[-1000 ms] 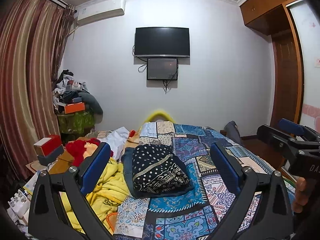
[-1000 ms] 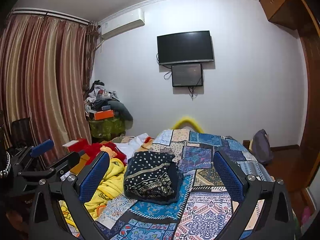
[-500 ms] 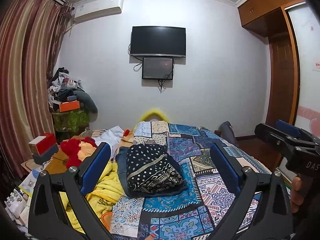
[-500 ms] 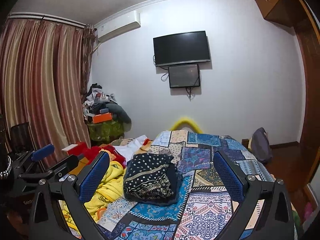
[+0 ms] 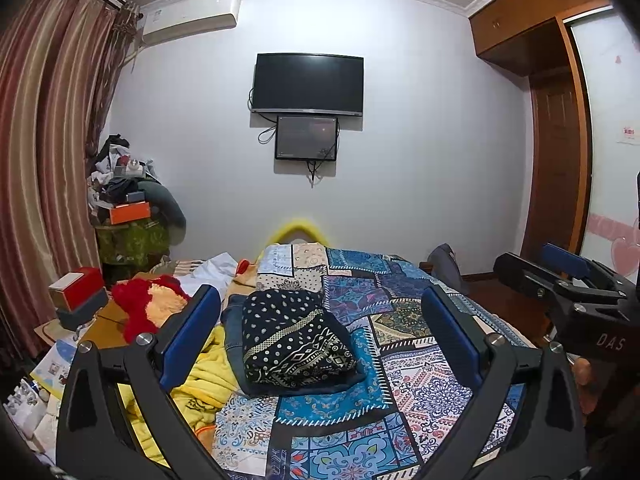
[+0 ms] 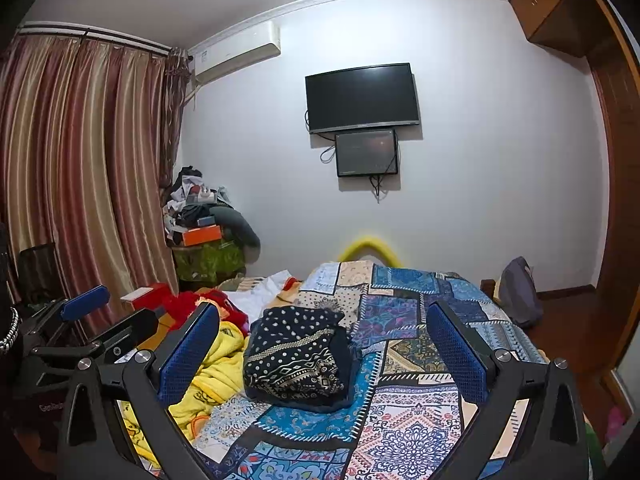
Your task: Fold large clothes
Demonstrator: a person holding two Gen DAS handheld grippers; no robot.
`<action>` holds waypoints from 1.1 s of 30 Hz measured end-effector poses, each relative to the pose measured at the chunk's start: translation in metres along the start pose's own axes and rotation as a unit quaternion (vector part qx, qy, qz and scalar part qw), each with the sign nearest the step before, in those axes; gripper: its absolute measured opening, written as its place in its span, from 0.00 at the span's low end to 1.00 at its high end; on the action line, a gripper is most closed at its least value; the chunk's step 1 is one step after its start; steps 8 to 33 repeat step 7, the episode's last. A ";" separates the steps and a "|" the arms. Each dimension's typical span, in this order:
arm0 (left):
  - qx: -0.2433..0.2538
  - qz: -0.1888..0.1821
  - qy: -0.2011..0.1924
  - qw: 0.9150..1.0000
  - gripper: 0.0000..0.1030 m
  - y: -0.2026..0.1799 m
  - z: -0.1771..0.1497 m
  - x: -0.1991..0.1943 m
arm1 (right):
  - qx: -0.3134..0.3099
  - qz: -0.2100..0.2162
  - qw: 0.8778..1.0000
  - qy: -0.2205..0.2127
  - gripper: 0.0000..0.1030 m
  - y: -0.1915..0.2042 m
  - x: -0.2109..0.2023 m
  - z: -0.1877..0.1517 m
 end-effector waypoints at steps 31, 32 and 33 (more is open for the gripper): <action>0.006 0.004 -0.002 1.000 0.98 -0.003 -0.001 0.000 | 0.001 0.000 1.000 0.002 1.00 0.001 0.001 -0.002; 0.006 0.004 -0.002 1.000 0.98 -0.003 -0.001 0.000 | 0.001 0.000 1.000 0.002 1.00 0.001 0.001 -0.002; 0.006 0.004 -0.002 1.000 0.98 -0.003 -0.001 0.000 | 0.001 0.000 1.000 0.002 1.00 0.001 0.001 -0.002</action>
Point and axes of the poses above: each gripper's, at about its wrist camera, not at the fingertips, and x roughly the way its jaws point, y to its left, z to its top, the point moved 8 cm from there along x, roughly the way its jaws point, and after that the axes turned 5 degrees about -y, right-handed, at the moved point
